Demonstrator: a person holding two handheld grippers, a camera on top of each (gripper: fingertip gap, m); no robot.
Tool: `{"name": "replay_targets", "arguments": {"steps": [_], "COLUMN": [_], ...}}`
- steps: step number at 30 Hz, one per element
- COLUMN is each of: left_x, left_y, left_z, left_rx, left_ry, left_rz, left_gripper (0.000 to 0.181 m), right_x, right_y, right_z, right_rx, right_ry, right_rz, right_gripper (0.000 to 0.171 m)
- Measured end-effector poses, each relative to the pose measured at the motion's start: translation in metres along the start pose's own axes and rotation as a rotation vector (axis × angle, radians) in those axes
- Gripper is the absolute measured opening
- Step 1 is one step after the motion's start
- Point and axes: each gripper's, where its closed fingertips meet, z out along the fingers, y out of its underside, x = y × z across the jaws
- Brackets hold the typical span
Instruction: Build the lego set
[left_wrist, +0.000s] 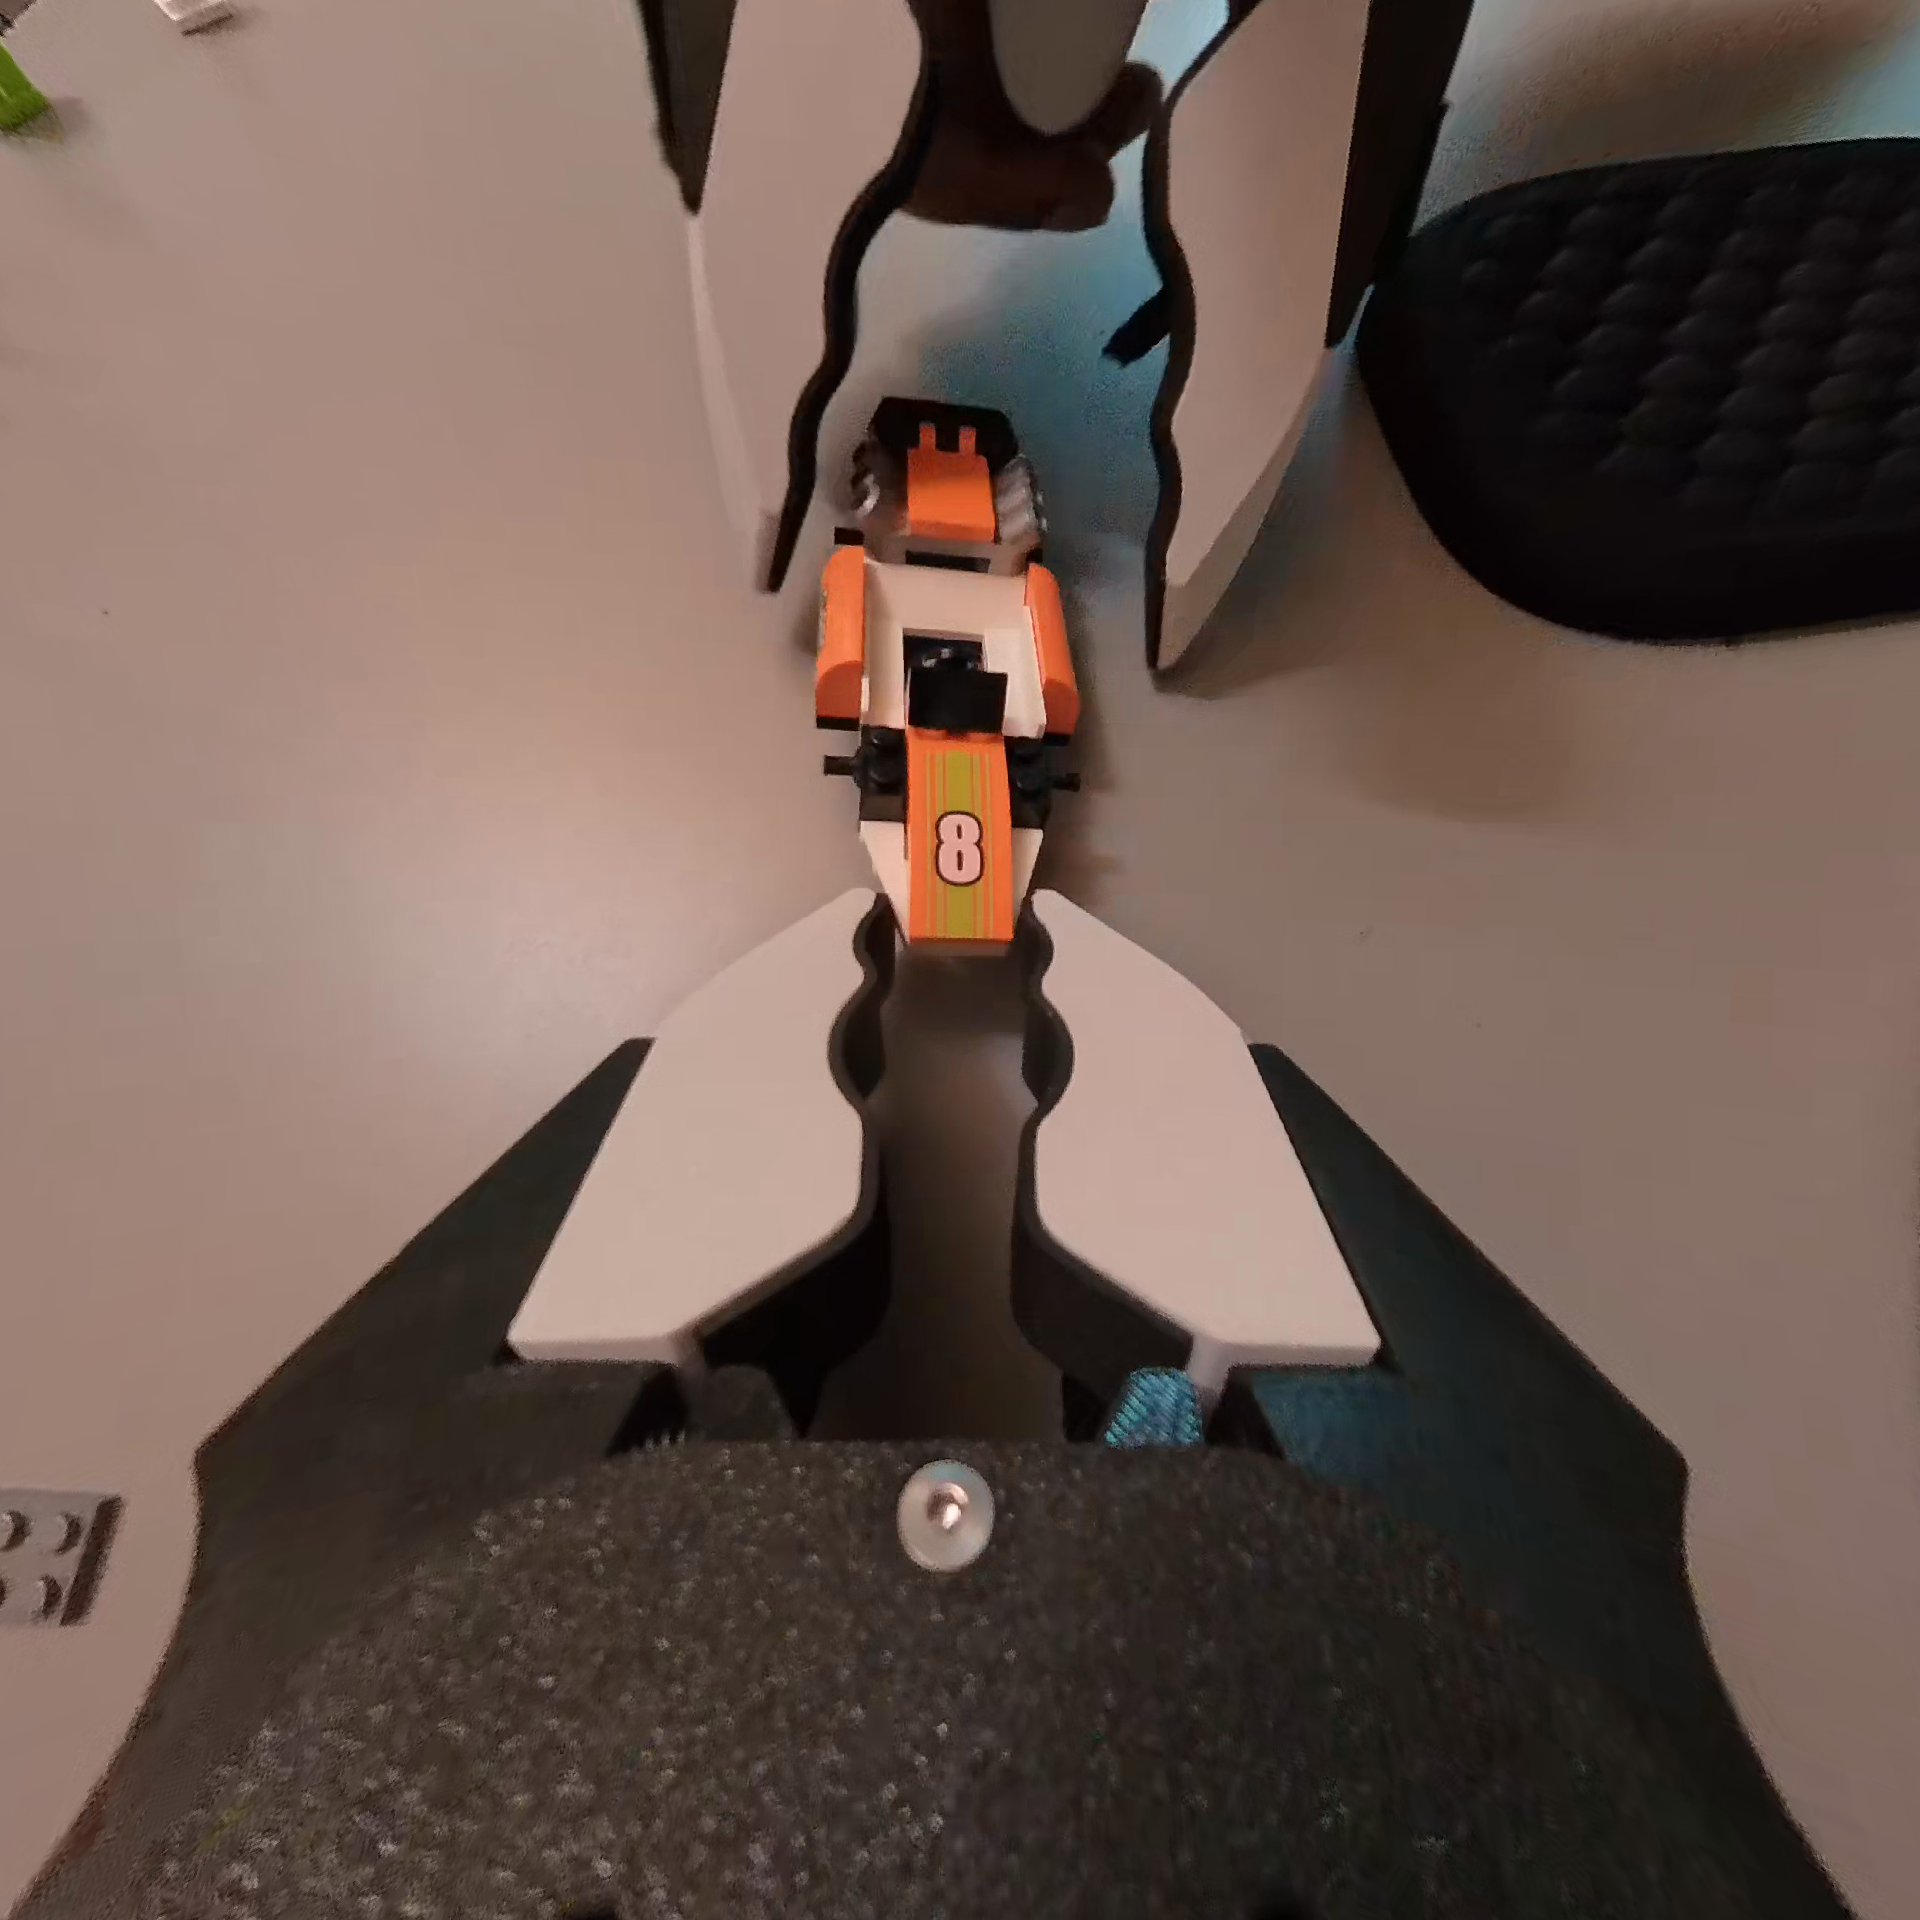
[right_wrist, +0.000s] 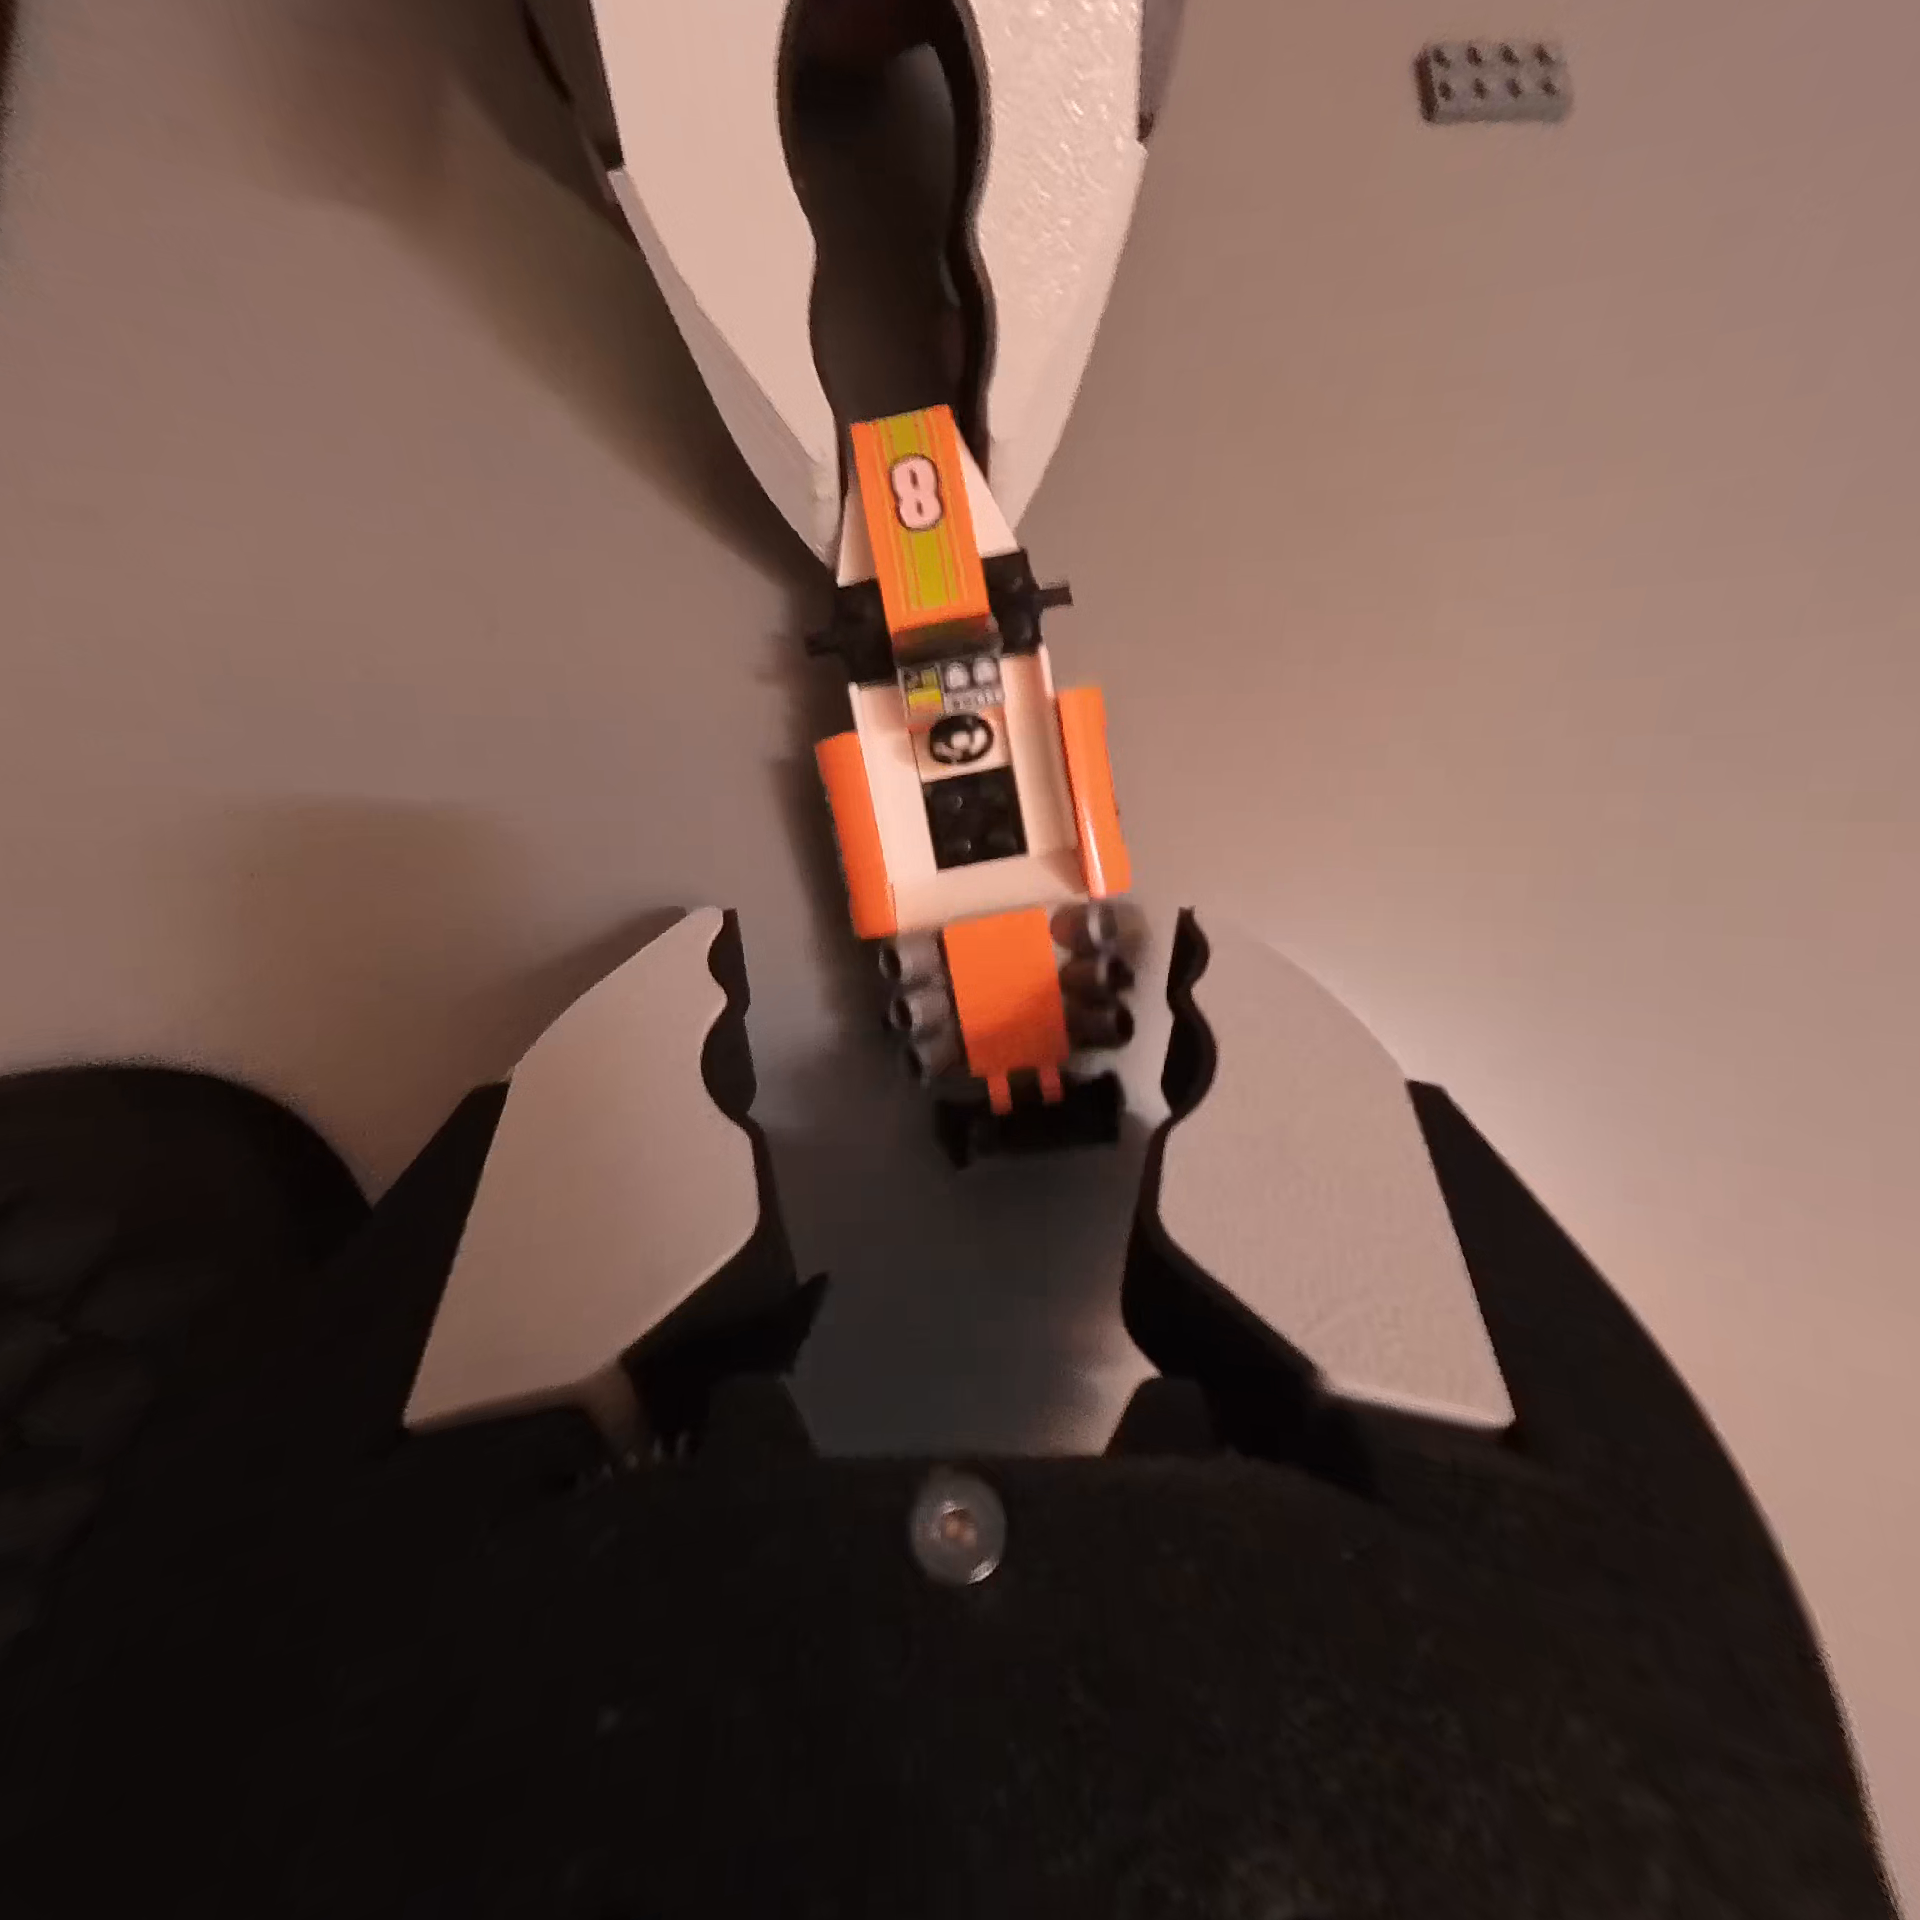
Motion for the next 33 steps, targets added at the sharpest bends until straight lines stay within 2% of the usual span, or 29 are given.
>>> {"name": "replay_targets", "arguments": {"steps": [5,8,17,26,29,33], "left_x": [0.0,0.0,0.003,0.018,0.015,0.013], "left_y": [0.001,0.001,-0.003,-0.019,-0.034,-0.044], "left_z": [0.001,0.001,-0.001,-0.022,-0.032,-0.033], "left_rx": [-0.014,-0.014,0.029,0.132,0.196,0.189], "left_ry": [0.009,0.017,0.096,0.337,0.436,0.508], "left_rz": [0.009,0.013,-0.047,-0.285,-0.444,-0.686], "left_gripper": [0.022,0.022,0.023,0.045,0.045,0.047], "right_x": [0.001,-0.001,-0.003,-0.009,-0.016,-0.02], "right_y": [-0.007,-0.009,-0.013,-0.025,-0.032,-0.041], "right_z": [0.011,0.012,0.008,-0.005,-0.007,-0.005], "right_rx": [0.024,0.057,0.104,0.197,0.229,0.245], "right_ry": [-0.093,-0.135,-0.173,-0.127,-0.079,0.005], "right_rz": [-0.064,-0.068,-0.008,0.048,0.049,0.058], "right_gripper": [0.071,0.055,0.054,0.054,0.054,0.054]}}
